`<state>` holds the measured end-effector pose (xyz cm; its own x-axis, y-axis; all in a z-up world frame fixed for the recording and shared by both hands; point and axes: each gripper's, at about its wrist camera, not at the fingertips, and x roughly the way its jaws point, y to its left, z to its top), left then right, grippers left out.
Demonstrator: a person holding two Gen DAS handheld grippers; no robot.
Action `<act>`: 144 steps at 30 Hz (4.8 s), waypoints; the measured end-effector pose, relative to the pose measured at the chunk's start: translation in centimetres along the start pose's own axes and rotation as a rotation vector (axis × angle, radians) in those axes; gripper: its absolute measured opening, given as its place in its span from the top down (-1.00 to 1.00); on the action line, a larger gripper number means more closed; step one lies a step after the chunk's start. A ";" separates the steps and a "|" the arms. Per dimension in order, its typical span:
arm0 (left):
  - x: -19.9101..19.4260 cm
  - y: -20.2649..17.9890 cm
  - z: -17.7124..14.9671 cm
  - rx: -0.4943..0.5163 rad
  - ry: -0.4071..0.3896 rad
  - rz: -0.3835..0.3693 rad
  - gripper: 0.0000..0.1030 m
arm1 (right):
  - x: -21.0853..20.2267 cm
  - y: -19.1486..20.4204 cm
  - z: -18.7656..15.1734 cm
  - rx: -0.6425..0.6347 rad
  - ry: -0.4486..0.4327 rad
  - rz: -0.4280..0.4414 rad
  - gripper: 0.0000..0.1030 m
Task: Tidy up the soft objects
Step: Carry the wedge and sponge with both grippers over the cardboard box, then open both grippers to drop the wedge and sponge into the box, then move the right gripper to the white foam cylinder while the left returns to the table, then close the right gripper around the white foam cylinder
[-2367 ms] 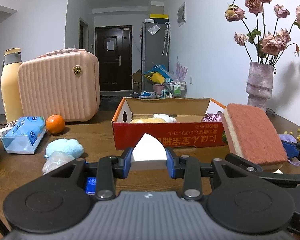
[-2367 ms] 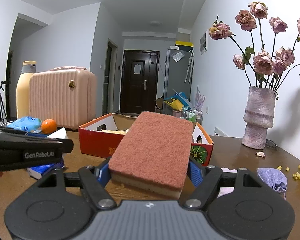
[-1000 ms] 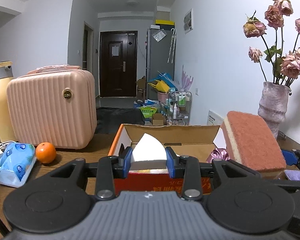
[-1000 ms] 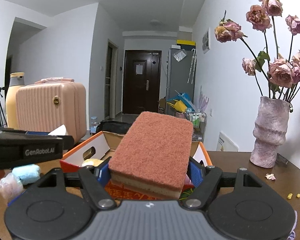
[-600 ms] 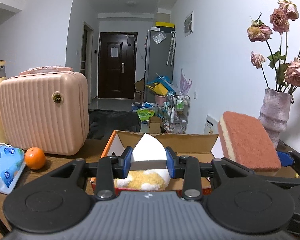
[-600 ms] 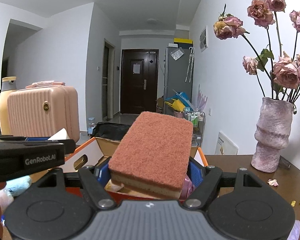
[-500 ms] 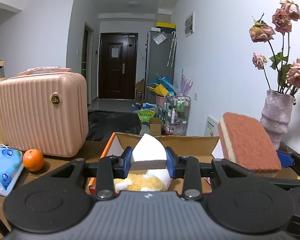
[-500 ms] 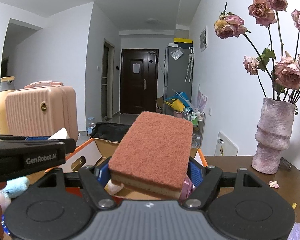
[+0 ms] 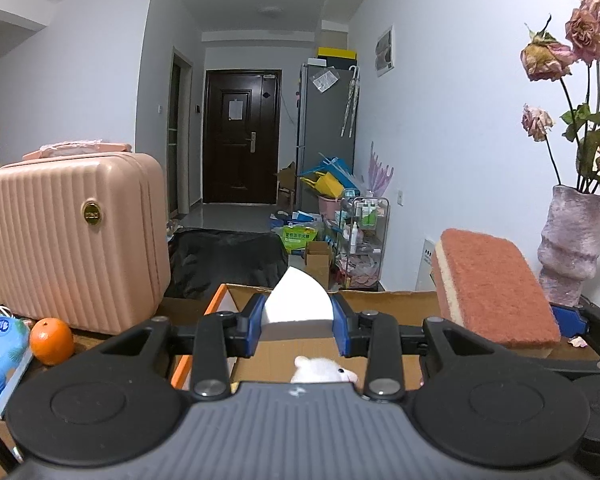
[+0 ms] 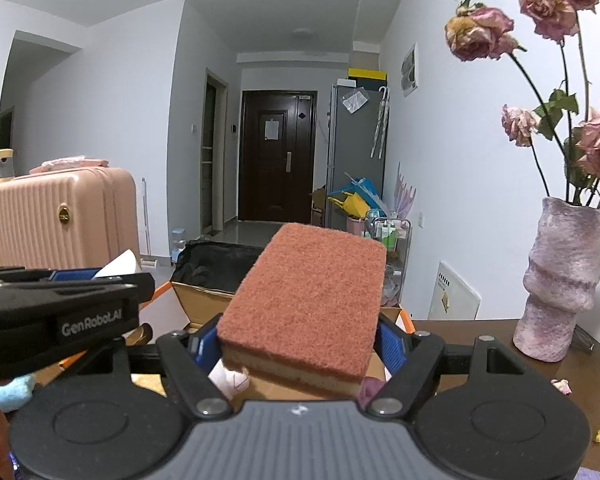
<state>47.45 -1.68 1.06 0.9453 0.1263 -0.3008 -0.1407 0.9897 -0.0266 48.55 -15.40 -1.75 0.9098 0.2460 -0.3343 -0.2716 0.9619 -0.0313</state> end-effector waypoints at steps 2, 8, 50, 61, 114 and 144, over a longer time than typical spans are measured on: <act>0.6 -0.1 0.1 0.004 0.001 0.001 0.30 | 0.6 -0.1 0.2 -0.002 0.008 0.002 -0.45; 2.4 -0.3 0.2 0.010 0.010 0.011 0.31 | 3.0 -0.5 0.6 0.005 0.044 0.004 -0.45; 7.8 1.1 -0.9 -0.038 0.073 0.193 -1.00 | 8.8 -1.7 -0.7 0.020 0.186 -0.050 -1.00; 6.7 1.0 -1.2 -0.040 0.066 0.184 -1.00 | 7.5 -2.0 -0.6 0.026 0.183 -0.082 -1.00; -10.8 3.4 -7.4 0.044 0.053 0.084 -1.00 | -11.2 -2.4 -7.6 0.069 0.065 -0.099 -1.00; -18.6 8.9 -12.4 0.092 0.158 0.031 -1.00 | -16.1 -3.5 -13.8 0.126 0.240 -0.124 -1.00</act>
<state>25.01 3.91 -5.38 0.8818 0.1521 -0.4464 -0.1348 0.9884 0.0706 30.49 -24.41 -9.25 0.8293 0.1051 -0.5489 -0.1085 0.9937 0.0263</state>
